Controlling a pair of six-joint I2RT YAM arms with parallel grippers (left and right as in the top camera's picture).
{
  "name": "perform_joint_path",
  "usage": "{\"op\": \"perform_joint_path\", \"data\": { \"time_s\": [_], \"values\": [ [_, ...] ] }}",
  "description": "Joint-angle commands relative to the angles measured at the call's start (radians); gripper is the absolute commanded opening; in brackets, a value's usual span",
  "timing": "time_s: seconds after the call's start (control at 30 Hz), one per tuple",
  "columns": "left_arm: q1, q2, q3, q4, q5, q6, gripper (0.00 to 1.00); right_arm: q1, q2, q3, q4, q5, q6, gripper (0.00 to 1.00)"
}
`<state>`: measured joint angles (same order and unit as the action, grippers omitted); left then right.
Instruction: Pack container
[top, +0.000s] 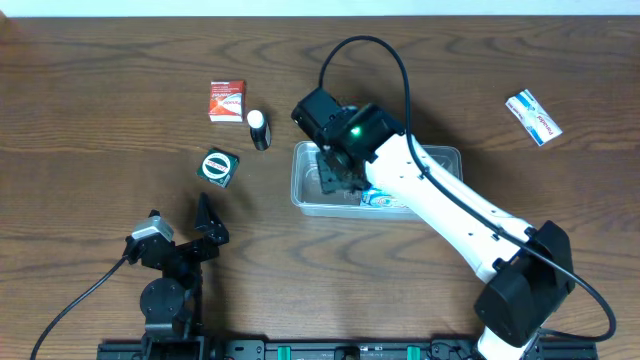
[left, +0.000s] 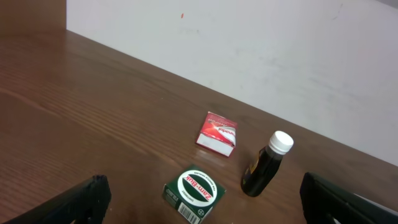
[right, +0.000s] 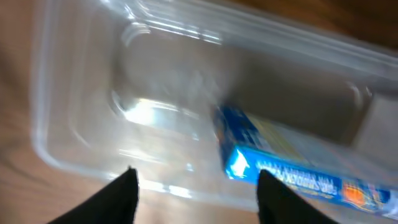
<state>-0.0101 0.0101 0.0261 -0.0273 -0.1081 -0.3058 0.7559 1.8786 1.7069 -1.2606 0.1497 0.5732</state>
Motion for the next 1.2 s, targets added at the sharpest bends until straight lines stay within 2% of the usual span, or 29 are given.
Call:
{"op": "perform_joint_path", "data": {
  "time_s": [0.0, 0.17, 0.33, 0.63, 0.87, 1.17],
  "values": [
    [0.004, -0.006, -0.022, -0.036, -0.012, 0.017, 0.98, -0.011, -0.035, 0.021, -0.075, 0.002, 0.018, 0.54],
    [0.004, -0.006, -0.022, -0.036, -0.012, 0.017, 0.98, -0.024, -0.066, 0.021, -0.205, 0.004, 0.056, 0.46],
    [0.004, -0.006, -0.022, -0.036, -0.012, 0.017, 0.98, -0.030, -0.076, 0.016, -0.270, 0.049, 0.096, 0.49],
    [0.004, -0.006, -0.022, -0.036, -0.012, 0.017, 0.98, -0.103, -0.076, -0.040, -0.269, 0.047, 0.160, 0.49],
    [0.004, -0.006, -0.022, -0.036, -0.012, 0.017, 0.98, -0.155, -0.076, -0.126, -0.203, -0.003, 0.147, 0.43],
    [0.004, -0.006, -0.022, -0.036, -0.012, 0.017, 0.98, -0.162, -0.076, -0.199, -0.129, -0.019, 0.143, 0.41]
  ]
}}
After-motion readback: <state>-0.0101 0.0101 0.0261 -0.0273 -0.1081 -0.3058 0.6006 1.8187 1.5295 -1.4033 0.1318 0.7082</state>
